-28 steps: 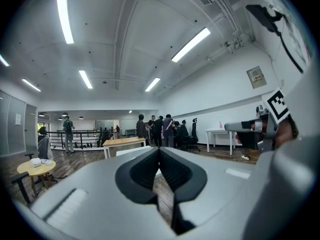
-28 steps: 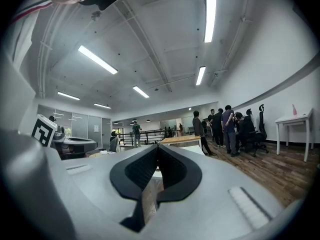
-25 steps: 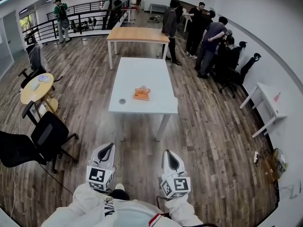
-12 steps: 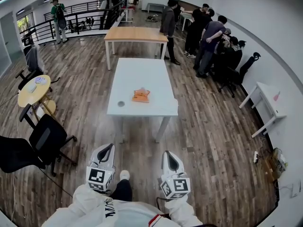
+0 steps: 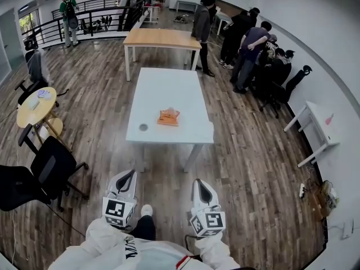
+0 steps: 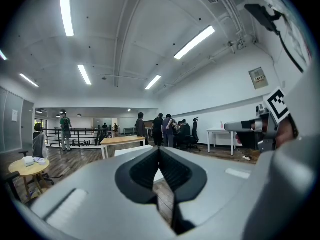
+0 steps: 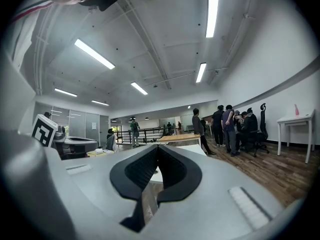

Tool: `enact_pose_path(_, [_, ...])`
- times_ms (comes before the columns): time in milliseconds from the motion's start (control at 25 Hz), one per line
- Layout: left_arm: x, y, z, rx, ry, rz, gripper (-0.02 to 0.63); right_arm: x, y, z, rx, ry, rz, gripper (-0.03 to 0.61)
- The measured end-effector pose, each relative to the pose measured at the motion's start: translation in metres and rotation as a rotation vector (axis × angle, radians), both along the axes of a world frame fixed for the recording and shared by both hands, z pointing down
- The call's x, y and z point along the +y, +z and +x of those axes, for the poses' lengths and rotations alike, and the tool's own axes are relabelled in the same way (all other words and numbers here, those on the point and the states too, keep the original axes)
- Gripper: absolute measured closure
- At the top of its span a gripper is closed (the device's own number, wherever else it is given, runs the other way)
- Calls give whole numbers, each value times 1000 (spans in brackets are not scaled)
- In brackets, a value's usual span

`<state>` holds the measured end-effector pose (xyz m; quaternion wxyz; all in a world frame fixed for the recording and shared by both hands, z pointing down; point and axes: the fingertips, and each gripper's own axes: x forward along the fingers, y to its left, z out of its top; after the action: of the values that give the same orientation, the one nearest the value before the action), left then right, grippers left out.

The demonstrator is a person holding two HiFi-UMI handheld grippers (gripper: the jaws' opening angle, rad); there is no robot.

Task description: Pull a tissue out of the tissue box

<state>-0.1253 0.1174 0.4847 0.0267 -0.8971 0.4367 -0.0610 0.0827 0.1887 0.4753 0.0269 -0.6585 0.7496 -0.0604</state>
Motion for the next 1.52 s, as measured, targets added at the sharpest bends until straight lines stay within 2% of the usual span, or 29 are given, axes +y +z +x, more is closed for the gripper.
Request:
enact_pose_path(680, [-58, 13, 4, -13, 22, -51, 614, -54, 16, 1, -15, 17, -63, 577])
enact_pose_path(1200, [-121, 17, 9, 4, 56, -75, 614, -114, 13, 1, -2, 49, -91, 577])
enact_pose_path(1520, [-165, 12, 13, 9, 88, -63, 614, -153, 13, 2, 1, 77, -92, 577])
